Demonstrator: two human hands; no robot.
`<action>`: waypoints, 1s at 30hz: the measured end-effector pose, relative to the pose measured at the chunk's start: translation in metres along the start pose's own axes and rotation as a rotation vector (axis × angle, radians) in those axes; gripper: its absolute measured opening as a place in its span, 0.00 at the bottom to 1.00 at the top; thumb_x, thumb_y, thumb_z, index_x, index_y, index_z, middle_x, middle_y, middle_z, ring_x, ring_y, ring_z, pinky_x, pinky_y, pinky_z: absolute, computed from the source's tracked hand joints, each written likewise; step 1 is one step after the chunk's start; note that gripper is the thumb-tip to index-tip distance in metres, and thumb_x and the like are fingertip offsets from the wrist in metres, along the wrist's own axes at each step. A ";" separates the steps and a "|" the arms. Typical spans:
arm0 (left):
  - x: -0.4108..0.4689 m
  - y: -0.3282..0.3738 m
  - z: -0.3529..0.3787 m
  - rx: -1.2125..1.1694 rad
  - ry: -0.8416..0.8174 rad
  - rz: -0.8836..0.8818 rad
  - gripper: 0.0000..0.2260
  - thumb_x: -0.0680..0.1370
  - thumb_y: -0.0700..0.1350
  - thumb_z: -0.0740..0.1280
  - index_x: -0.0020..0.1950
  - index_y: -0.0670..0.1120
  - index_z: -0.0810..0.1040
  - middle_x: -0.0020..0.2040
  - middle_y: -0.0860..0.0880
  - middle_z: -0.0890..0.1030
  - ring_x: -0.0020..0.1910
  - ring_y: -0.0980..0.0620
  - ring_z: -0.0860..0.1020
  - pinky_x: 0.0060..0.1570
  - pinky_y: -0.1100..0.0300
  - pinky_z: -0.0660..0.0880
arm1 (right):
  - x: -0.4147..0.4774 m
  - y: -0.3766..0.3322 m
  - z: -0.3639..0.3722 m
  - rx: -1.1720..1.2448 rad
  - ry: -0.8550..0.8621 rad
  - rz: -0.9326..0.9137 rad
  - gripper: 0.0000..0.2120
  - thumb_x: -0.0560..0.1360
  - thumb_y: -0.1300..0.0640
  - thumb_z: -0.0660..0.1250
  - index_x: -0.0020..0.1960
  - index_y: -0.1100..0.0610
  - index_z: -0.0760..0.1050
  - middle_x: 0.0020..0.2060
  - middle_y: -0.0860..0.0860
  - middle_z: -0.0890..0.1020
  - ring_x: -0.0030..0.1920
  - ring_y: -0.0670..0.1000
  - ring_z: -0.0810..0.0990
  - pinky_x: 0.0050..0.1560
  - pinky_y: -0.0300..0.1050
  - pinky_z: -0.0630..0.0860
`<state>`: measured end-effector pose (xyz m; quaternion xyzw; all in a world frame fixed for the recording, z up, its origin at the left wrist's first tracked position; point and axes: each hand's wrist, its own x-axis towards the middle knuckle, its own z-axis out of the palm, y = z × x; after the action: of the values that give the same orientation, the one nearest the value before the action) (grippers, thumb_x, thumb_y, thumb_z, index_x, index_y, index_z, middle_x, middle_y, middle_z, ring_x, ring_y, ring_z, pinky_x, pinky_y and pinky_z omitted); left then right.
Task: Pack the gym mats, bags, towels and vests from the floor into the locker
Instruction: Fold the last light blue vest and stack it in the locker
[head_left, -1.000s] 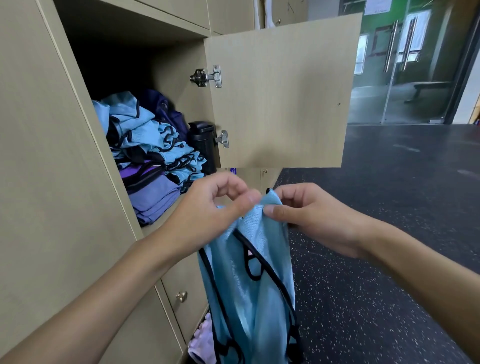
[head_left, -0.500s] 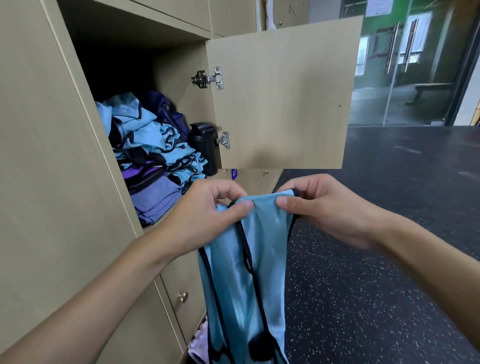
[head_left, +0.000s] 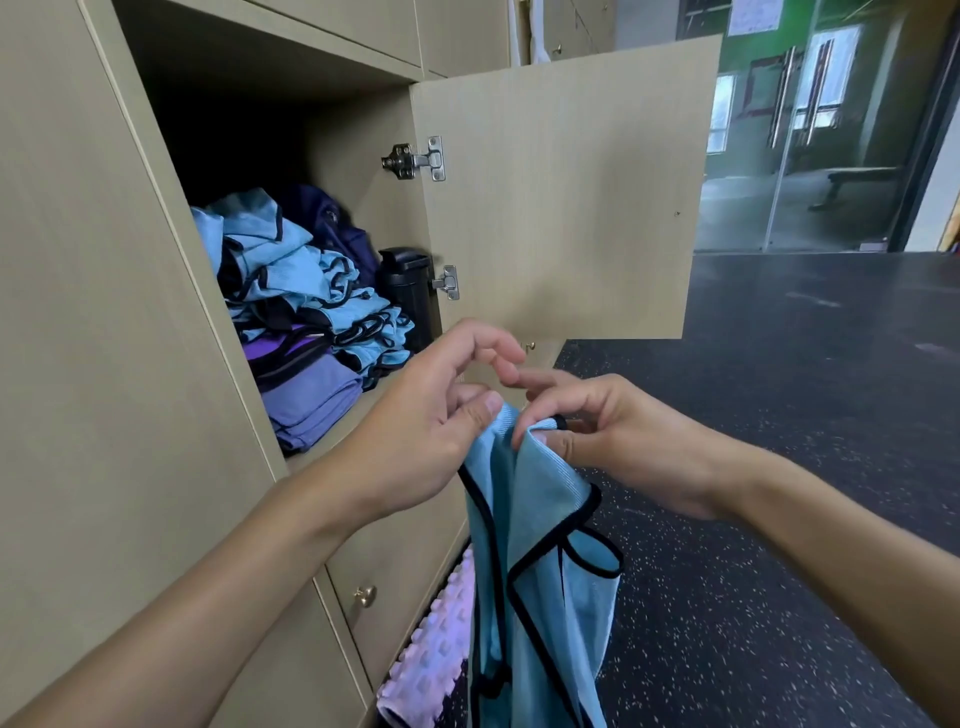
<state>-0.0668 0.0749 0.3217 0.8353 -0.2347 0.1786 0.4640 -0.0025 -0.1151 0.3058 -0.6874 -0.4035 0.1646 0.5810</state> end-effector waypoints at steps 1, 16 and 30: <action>0.000 0.002 0.001 -0.017 -0.010 0.003 0.14 0.79 0.37 0.61 0.57 0.55 0.73 0.53 0.55 0.75 0.36 0.37 0.76 0.39 0.50 0.71 | 0.000 0.001 0.000 0.035 -0.038 0.006 0.06 0.70 0.56 0.70 0.43 0.48 0.85 0.70 0.44 0.74 0.68 0.43 0.74 0.69 0.42 0.71; -0.007 -0.004 0.008 0.088 -0.036 -0.201 0.19 0.66 0.63 0.73 0.47 0.53 0.73 0.41 0.53 0.78 0.31 0.58 0.69 0.33 0.66 0.67 | 0.001 -0.002 0.006 -0.099 0.293 0.002 0.07 0.78 0.60 0.69 0.46 0.55 0.86 0.40 0.61 0.85 0.37 0.50 0.77 0.40 0.50 0.75; -0.009 -0.001 0.023 0.402 0.144 -0.131 0.14 0.66 0.56 0.73 0.38 0.49 0.71 0.38 0.54 0.77 0.40 0.52 0.74 0.39 0.54 0.70 | 0.000 -0.010 0.006 -0.323 0.455 -0.051 0.06 0.76 0.60 0.71 0.42 0.50 0.82 0.34 0.41 0.77 0.30 0.36 0.75 0.33 0.28 0.67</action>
<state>-0.0715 0.0581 0.3047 0.9095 -0.1057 0.2505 0.3144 -0.0099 -0.1109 0.3132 -0.7800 -0.3009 -0.0749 0.5436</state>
